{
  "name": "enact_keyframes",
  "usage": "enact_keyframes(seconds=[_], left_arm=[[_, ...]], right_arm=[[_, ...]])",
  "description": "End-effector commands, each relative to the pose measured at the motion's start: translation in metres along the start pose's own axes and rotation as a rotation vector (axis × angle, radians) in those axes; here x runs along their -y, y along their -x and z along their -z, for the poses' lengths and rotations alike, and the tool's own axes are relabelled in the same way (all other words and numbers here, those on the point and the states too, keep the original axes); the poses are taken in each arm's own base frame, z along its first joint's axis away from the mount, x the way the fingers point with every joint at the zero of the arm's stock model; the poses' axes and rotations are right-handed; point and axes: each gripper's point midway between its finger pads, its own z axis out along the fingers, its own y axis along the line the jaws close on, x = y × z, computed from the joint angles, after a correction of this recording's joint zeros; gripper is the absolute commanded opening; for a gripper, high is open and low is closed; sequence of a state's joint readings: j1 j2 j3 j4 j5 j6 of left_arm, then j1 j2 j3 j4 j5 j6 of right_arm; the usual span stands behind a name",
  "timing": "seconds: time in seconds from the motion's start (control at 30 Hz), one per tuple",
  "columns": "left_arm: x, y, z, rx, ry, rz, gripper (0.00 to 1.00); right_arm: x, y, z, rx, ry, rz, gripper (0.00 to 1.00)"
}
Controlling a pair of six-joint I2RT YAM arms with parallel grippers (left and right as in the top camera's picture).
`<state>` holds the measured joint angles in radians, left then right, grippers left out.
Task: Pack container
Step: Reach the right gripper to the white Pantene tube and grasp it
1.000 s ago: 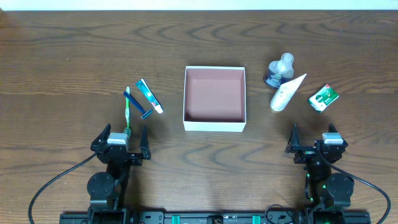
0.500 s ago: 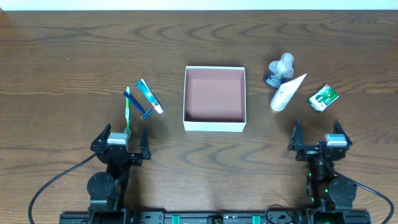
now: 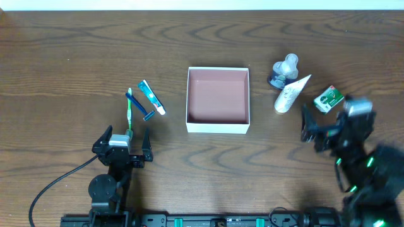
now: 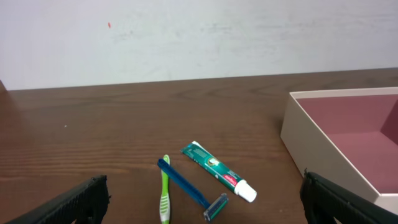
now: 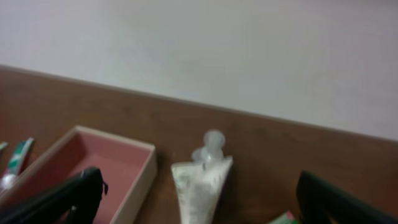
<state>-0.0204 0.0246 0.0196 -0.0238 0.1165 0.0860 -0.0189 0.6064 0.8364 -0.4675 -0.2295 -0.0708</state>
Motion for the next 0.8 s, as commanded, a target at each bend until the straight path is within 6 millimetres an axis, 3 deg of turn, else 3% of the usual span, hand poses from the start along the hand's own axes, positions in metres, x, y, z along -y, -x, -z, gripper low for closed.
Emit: enact_keyframes(seconds=[0.0, 0.17, 0.3, 0.5, 0.77], left_arm=[[0.001, -0.017, -0.001, -0.053, -0.006, 0.005, 0.98], [0.001, -0.017, -0.001, -0.053, -0.006, 0.005, 0.98], [0.001, -0.017, -0.001, -0.053, -0.006, 0.005, 0.98], [0.001, -0.017, -0.001, -0.053, -0.006, 0.005, 0.98], [0.001, -0.017, -0.001, -0.053, -0.006, 0.005, 0.98]], right_arm=[[-0.012, 0.038, -0.016, -0.095, 0.114, -0.008, 0.99], [-0.046, 0.059, -0.030, -0.277, 0.360, -0.137, 0.99], [-0.040, 0.057, -0.056, -0.316, 0.363, -0.172, 0.98], [0.018, 0.003, -0.103, -0.505, -0.042, -0.532, 0.89], [0.034, -0.048, -0.137, -0.652, -0.176, -0.660, 0.86]])
